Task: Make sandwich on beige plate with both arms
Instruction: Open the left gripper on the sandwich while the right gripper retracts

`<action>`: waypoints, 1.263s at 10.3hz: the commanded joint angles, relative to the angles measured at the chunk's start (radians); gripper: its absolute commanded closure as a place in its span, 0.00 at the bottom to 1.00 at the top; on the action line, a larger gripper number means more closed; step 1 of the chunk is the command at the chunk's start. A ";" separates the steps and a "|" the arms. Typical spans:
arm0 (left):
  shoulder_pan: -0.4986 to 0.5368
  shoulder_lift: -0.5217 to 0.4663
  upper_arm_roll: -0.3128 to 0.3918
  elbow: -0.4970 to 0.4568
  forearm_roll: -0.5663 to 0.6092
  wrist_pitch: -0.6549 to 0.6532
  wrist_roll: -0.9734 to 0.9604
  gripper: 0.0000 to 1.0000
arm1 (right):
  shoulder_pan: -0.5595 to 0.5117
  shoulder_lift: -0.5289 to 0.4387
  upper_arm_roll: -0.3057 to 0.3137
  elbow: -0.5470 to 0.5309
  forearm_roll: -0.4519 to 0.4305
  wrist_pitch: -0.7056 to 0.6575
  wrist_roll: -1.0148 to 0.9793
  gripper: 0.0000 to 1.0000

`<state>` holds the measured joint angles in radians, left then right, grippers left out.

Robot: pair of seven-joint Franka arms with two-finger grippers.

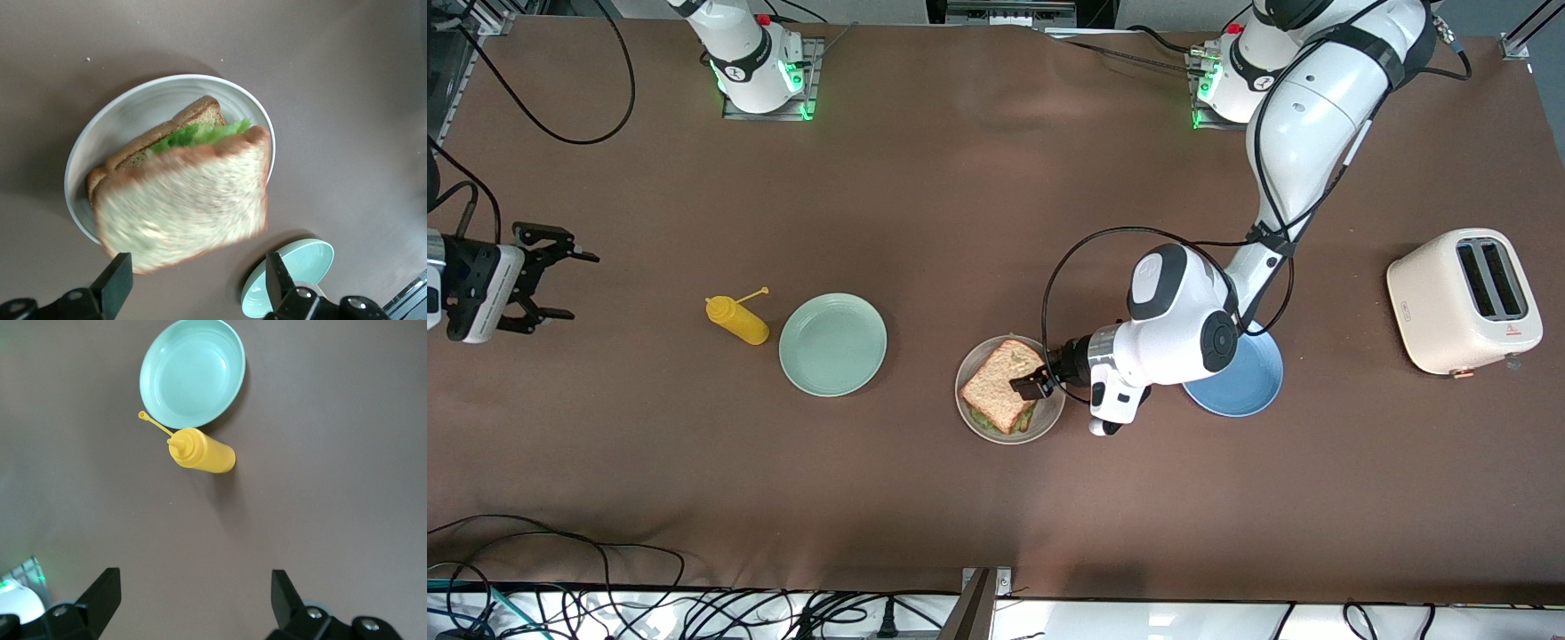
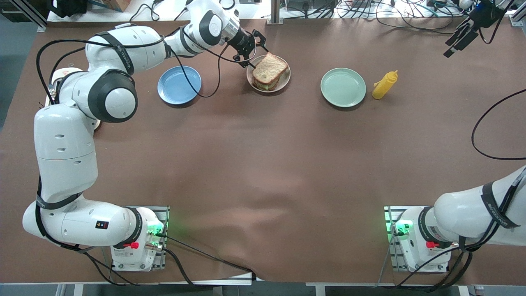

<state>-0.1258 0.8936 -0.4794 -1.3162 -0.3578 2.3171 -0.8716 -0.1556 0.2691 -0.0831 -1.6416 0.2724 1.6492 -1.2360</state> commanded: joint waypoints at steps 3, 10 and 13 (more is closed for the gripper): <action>0.002 -0.010 0.016 -0.020 0.037 -0.095 0.013 0.00 | 0.031 -0.169 0.061 -0.093 -0.080 0.021 0.545 0.00; 0.109 -0.155 0.018 -0.020 0.270 -0.407 0.035 0.00 | 0.119 -0.241 0.169 -0.055 -0.217 0.009 1.073 0.00; 0.219 -0.301 0.016 -0.020 0.272 -0.591 0.190 0.00 | 0.163 -0.240 0.161 -0.024 -0.225 0.009 1.099 0.00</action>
<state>0.0370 0.6870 -0.4599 -1.3027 -0.1121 1.8062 -0.7607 -0.0170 0.0383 0.0870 -1.6820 0.0658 1.6608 -0.1653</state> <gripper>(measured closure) 0.000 0.000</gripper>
